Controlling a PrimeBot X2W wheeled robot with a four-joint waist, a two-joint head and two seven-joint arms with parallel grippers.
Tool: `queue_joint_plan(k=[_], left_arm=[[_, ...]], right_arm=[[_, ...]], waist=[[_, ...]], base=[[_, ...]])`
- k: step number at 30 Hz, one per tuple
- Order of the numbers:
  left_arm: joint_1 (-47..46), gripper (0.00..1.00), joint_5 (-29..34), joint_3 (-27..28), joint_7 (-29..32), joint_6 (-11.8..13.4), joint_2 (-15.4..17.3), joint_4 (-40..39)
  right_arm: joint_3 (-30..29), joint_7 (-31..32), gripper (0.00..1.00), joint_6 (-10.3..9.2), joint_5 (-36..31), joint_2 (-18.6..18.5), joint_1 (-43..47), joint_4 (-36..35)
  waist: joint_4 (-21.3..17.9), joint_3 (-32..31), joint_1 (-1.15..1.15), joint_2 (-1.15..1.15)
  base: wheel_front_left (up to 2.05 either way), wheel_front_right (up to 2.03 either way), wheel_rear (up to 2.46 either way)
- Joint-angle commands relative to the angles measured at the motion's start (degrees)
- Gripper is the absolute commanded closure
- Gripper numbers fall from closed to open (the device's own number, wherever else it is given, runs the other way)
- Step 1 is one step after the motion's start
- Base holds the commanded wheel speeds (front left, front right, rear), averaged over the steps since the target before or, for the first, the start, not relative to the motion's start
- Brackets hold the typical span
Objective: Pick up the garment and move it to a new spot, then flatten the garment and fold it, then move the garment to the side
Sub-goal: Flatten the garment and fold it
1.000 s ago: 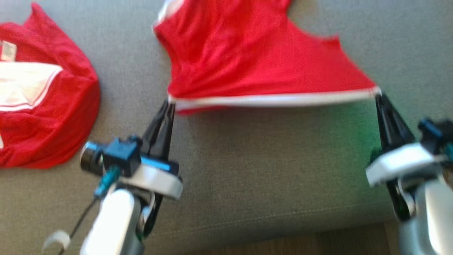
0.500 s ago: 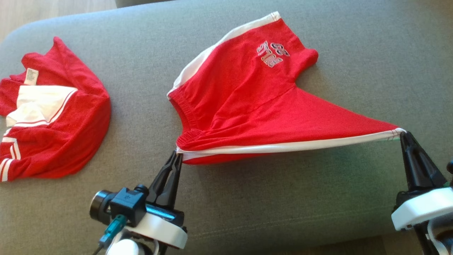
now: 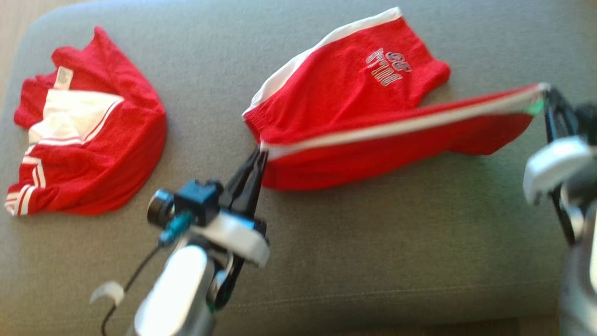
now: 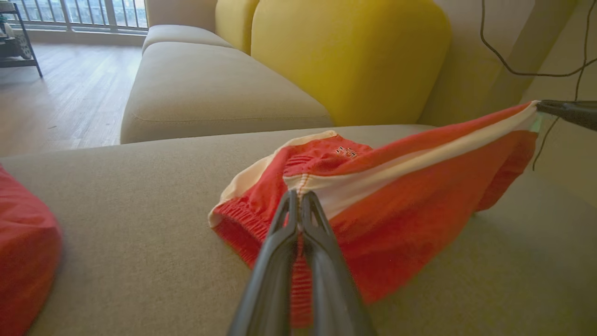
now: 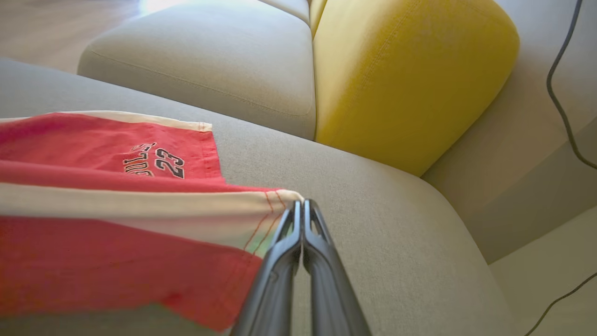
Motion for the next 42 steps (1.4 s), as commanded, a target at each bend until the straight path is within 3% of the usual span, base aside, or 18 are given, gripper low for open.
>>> queue_joint_plan(k=[1,8,14,22,30,31,32,33,34,38,42], left_arm=[[-3.0,1.0,-1.2,1.5,-0.1,0.9,0.1,-1.2],[-14.1,1.0,-12.3,-3.7,1.4,1.7,0.1,4.6],[-21.6,1.0,-19.5,-6.3,2.2,4.9,0.0,9.0],[-29.0,1.0,-27.9,-11.8,2.0,6.3,0.0,13.5],[-34.7,1.0,-32.7,-17.0,0.6,8.7,0.0,17.9],[-35.3,0.89,-33.0,-17.3,0.3,9.1,0.0,18.1],[-35.7,0.64,-33.2,-17.7,0.1,9.4,0.0,18.5],[-36.0,0.09,-33.5,-18.0,-0.1,9.6,0.0,18.8],[-36.3,0.0,-33.5,-18.2,-0.3,10.0,0.0,19.1],[-36.2,0.0,-32.3,-18.6,-0.5,11.3,0.0,19.7],[-33.5,0.0,-26.3,-15.7,-0.6,14.1,0.9,16.4]], right_arm=[[0.7,-0.1,1.0,-0.03,-0.9,-1.0,-3.6,-0.4],[1.0,-3.0,1.0,-0.03,-7.2,-1.9,-21.8,18.8],[0.9,-4.9,1.0,-0.03,-12.1,-3.1,-34.5,31.3],[1.0,-7.3,1.0,-0.03,-19.3,-5.2,-45.9,42.6],[2.2,-10.9,1.0,-0.03,-23.8,-6.0,-51.7,49.1],[2.6,-11.7,0.97,-0.03,-24.2,-6.0,-52.0,49.4],[2.9,-12.5,0.35,-0.03,-24.6,-6.0,-52.3,49.4],[2.7,-13.6,0.0,-0.03,-24.8,-5.8,-52.4,49.3],[2.4,-14.7,0.0,-0.03,-25.0,-5.4,-52.3,49.0],[-0.4,-16.9,0.0,-0.03,-24.9,-3.5,-50.7,48.4],[-6.6,-16.3,0.0,-0.03,-21.0,-0.1,-46.6,50.6]], waist=[[1.3,1.6,0.01,0.0],[6.2,6.3,0.01,0.0],[9.6,10.1,0.01,0.0],[12.9,14.3,0.01,0.0],[14.0,16.9,0.01,0.0],[14.0,17.1,0.01,0.0],[13.9,17.3,0.01,0.0],[13.8,17.4,0.01,0.0],[13.6,17.5,0.01,0.0],[12.7,16.7,0.01,0.0],[10.7,14.6,0.01,0.0]], base=[[0.0,0.0,0.0],[0.0,0.0,0.0],[0.0,0.0,0.0],[0.0,0.0,0.0],[0.0,0.0,0.0],[0.0,0.0,0.0],[0.0,0.0,0.0],[0.0,0.0,0.0],[0.0,0.0,0.0],[0.0,0.0,0.0],[0.0,0.0,0.0]])
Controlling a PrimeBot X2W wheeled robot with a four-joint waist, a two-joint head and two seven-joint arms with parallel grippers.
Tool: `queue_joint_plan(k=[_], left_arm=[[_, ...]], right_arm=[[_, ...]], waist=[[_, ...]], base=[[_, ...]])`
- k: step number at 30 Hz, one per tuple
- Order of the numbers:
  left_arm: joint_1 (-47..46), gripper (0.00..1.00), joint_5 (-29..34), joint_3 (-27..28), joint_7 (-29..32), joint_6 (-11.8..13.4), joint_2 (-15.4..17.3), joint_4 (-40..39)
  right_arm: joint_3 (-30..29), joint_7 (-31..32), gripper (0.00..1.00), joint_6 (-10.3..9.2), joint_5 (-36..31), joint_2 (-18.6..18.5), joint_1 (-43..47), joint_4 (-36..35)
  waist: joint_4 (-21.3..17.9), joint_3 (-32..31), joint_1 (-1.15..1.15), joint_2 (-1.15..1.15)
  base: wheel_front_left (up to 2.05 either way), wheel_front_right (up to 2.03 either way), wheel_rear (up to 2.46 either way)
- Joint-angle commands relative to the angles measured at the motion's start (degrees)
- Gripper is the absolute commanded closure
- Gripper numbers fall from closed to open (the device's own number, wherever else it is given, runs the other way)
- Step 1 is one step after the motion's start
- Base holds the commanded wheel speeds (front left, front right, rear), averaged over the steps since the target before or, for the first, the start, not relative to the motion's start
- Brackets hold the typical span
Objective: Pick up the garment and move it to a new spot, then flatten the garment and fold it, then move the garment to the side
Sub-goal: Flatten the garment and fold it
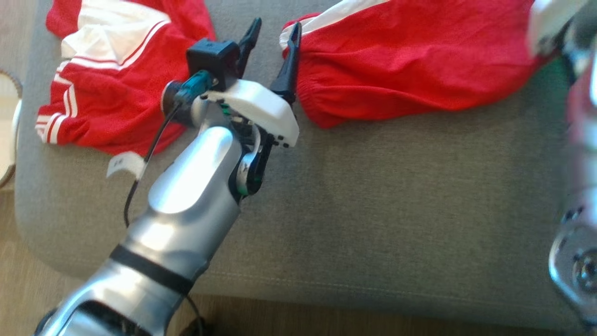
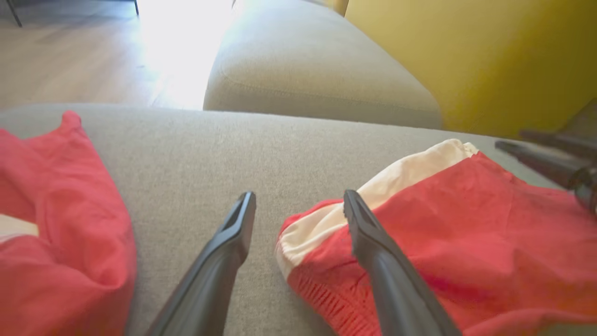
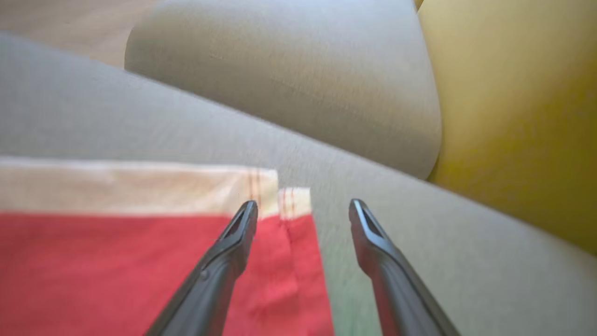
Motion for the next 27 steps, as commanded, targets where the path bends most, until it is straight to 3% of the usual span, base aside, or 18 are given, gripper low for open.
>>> queue_joint_plan(k=[1,7,16,17,18,19,20,27], left_arm=[[1.4,0.0,2.2,2.7,-0.7,0.9,2.1,-3.3],[12.3,0.0,12.2,7.4,-0.7,5.0,4.1,-15.8],[26.4,0.0,17.4,9.7,-0.7,5.3,2.5,-25.4],[27.2,0.0,17.5,9.8,-0.7,5.1,2.4,-25.7],[28.0,0.0,17.7,10.0,-0.7,5.0,2.2,-25.8],[28.5,0.0,17.8,10.2,-0.7,4.7,2.2,-25.9],[28.9,0.0,17.9,10.5,-0.7,4.5,2.1,-26.0],[30.5,0.0,20.1,12.5,-0.7,3.9,2.0,-26.7]], right_arm=[[0.2,0.6,0.0,-0.03,0.6,1.6,1.9,-0.4],[-2.7,4.3,0.0,-0.03,1.3,0.6,5.1,3.8],[-9.7,10.8,0.0,-0.03,3.1,-2.3,6.3,9.9],[-10.2,11.7,0.13,-0.03,3.0,-2.6,6.5,10.5],[-10.7,12.5,0.44,-0.03,3.0,-2.8,6.6,11.2],[-11.2,13.3,0.66,-0.03,3.0,-2.9,6.7,11.8],[-11.7,14.2,1.0,-0.03,2.9,-3.2,6.8,12.3],[-13.6,14.2,1.0,-0.03,1.6,-3.9,8.1,12.8]], waist=[[-1.6,-1.6,0.0,0.0],[-2.6,-4.6,0.0,0.0],[1.5,-7.2,0.0,0.0],[1.9,-7.5,0.0,0.0],[2.4,-7.7,0.0,0.0],[2.7,-7.9,0.0,0.0],[3.0,-8.1,0.0,0.0],[2.9,-10.1,0.0,0.0]], base=[[0.0,0.0,0.0],[0.0,0.0,0.0],[0.0,0.0,0.0],[0.0,0.0,0.0],[0.0,0.0,0.0],[0.0,0.0,0.0],[0.0,0.0,0.0],[0.0,0.0,0.0]])
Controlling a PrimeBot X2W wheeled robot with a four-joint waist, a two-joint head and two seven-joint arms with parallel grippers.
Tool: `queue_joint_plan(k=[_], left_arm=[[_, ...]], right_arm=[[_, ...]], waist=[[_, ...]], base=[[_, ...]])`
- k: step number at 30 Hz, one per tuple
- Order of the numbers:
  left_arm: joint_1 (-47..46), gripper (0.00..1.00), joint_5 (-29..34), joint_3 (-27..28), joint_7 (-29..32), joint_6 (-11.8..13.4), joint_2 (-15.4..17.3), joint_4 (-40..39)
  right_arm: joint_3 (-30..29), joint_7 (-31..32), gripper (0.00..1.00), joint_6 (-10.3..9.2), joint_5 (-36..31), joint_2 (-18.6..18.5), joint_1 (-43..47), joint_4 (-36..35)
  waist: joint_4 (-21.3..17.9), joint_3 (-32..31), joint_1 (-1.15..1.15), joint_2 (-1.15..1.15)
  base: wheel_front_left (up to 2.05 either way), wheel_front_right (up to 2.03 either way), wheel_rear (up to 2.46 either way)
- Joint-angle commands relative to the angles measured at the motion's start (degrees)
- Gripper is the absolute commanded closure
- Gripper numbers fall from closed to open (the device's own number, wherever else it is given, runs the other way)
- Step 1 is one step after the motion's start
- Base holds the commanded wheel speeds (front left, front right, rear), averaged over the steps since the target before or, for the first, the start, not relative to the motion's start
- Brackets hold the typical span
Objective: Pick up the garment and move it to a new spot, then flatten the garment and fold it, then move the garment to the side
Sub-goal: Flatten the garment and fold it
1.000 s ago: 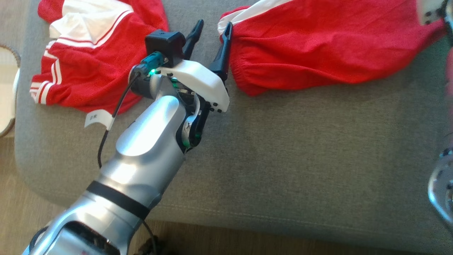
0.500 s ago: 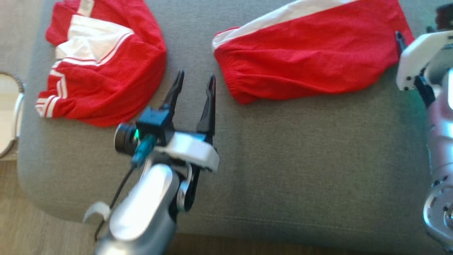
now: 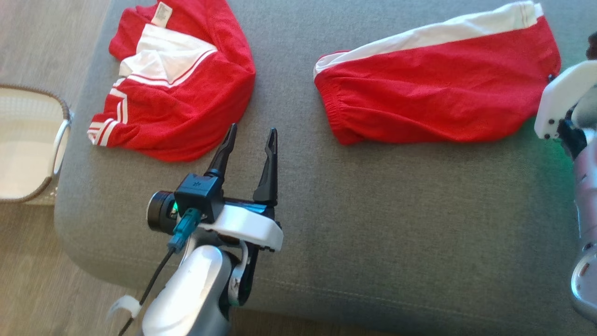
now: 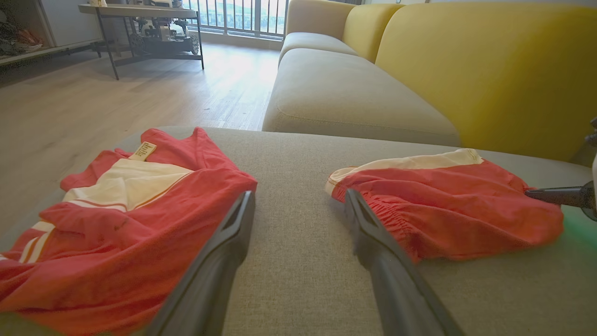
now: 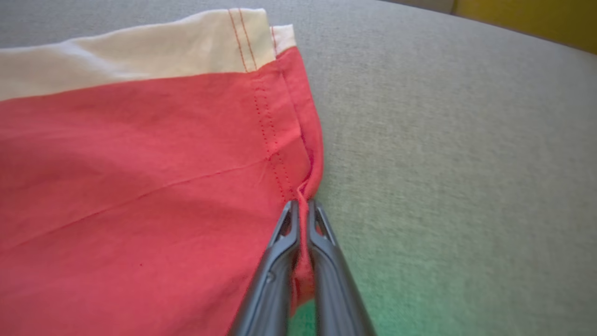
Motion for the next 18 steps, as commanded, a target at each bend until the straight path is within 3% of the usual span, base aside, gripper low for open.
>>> queue_joint_plan(k=[1,11,18], left_arm=[[0.2,0.0,0.8,2.5,-0.3,-0.2,0.6,-2.1],[6.9,0.0,2.2,5.7,-0.3,0.6,2.5,-3.7],[11.4,0.0,1.6,6.5,-0.3,0.6,2.7,-4.7]], right_arm=[[0.1,-1.0,1.0,-0.03,-0.5,0.1,1.3,-0.7],[0.5,-7.4,1.0,-0.03,-1.1,0.7,3.6,-1.2],[2.1,-7.6,1.0,-0.03,-2.0,-2.1,3.2,-1.9]], waist=[[-0.8,-1.1,0.01,0.0],[-7.8,-7.4,0.01,0.0],[-12.0,-10.3,0.01,0.0]], base=[[0.0,0.0,0.0],[0.0,0.0,0.0],[0.0,0.0,0.0]])
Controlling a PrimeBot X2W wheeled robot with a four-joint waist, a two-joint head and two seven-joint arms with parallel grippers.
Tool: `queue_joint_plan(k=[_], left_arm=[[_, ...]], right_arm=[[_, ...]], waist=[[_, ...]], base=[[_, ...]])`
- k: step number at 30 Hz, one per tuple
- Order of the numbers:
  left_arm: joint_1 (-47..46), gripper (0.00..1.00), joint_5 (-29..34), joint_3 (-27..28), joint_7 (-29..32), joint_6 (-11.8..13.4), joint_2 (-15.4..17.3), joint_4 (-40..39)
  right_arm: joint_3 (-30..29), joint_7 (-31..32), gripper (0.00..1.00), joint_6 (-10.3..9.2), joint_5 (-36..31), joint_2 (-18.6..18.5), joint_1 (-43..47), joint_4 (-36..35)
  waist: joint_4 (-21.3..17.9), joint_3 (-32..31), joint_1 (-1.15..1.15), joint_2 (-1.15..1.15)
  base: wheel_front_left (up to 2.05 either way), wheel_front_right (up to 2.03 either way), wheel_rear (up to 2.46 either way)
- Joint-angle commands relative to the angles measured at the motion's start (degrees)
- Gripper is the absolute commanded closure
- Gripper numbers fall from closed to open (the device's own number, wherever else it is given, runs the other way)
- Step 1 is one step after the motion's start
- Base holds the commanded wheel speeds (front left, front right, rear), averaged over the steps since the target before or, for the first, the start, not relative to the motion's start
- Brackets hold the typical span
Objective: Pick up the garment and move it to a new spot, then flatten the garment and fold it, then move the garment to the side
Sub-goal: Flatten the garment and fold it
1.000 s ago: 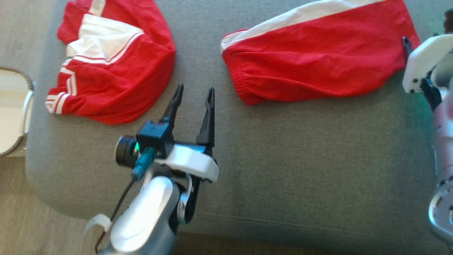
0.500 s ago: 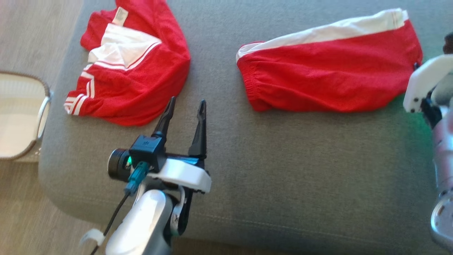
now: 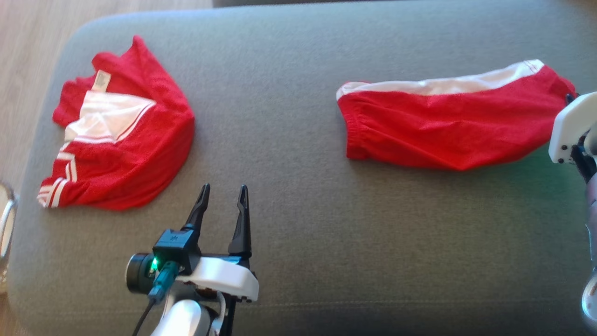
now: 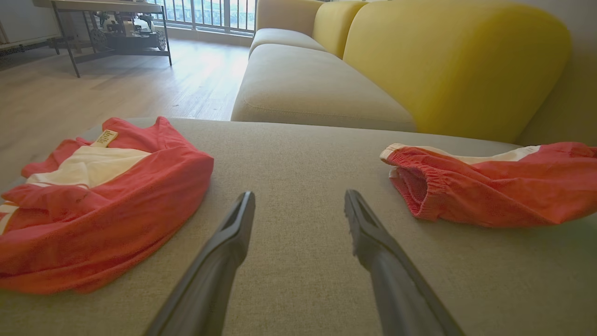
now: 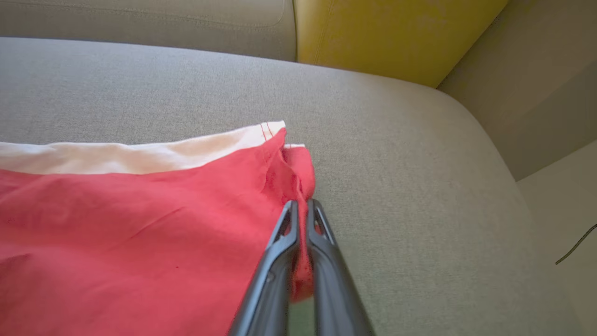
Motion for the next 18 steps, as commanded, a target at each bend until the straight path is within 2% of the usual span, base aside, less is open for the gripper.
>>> queue_joint_plan(k=[1,8,12,18], left_arm=[[-0.8,0.0,-0.4,2.1,-0.3,0.1,0.3,-2.1],[0.7,0.0,3.4,3.8,-0.3,2.3,0.3,-3.4],[1.9,0.0,8.7,5.1,-0.3,4.6,1.7,-5.0],[4.8,0.0,10.7,6.0,-0.3,5.5,2.3,-5.2]], right_arm=[[1.4,-0.4,1.0,-0.03,0.5,-0.1,-1.7,-1.6],[3.8,-2.8,1.0,-0.03,2.1,2.0,-3.3,-0.5],[6.5,-5.3,1.0,-0.03,3.4,4.4,-4.1,1.0],[10.0,-7.6,1.0,-0.03,5.1,7.4,-5.5,3.1]], waist=[[-1.8,-1.9,0.01,0.0],[-2.5,-3.3,0.01,0.0],[-1.4,-4.6,0.01,0.0],[0.8,-6.2,0.01,0.0]], base=[[0.0,0.0,0.0],[0.0,0.0,0.0],[0.0,0.0,0.0],[0.0,0.0,0.0]])
